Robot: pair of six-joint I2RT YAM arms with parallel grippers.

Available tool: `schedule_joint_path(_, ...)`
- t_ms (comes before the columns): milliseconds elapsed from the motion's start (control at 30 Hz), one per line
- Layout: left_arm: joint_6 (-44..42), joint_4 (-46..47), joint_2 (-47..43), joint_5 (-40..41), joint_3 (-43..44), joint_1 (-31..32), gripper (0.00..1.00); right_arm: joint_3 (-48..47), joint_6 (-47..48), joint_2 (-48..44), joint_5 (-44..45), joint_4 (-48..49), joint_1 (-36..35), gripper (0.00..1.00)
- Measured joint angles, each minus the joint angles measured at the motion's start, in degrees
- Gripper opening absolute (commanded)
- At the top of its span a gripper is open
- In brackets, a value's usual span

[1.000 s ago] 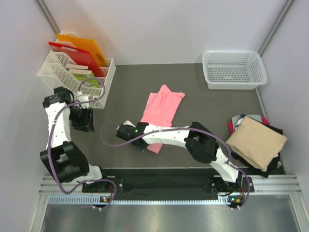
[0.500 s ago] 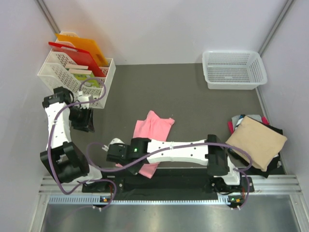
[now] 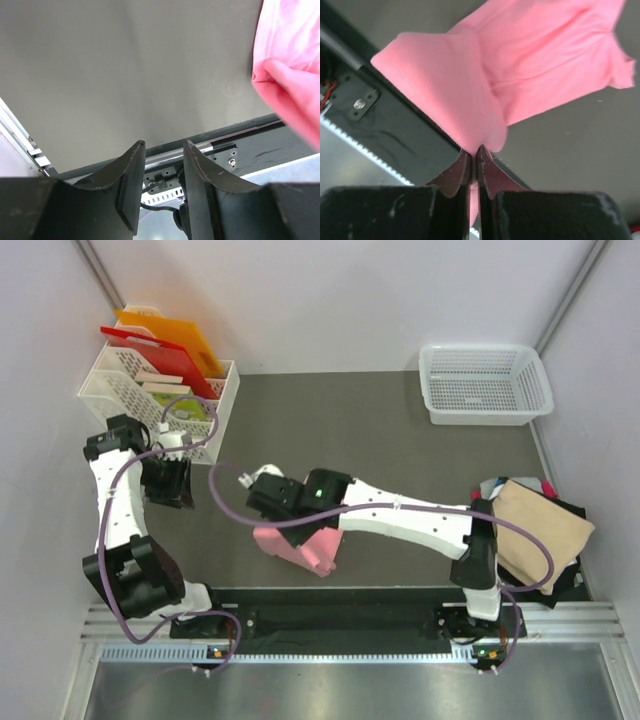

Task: Fold and stack the t-shirts
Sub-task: Fold the long partially folded tshirt into a neat square

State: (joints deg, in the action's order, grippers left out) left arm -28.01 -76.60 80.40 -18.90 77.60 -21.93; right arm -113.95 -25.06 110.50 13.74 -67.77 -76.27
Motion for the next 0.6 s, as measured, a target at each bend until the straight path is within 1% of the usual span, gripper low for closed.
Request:
schedule_joint_path(300, 0.5, -0.2, 0.8, -0.3, 0.5, 0.0, 0.41, 6.4, 5.6, -2.1, 1.2, 3.8, 9.7, 0.0)
schedule_joint_path(600, 1.3, -0.2, 1.7, -1.0, 0.7, 0.0, 0.42, 7.1, 10.6, -1.6, 0.5, 7.9, 17.0, 0.0)
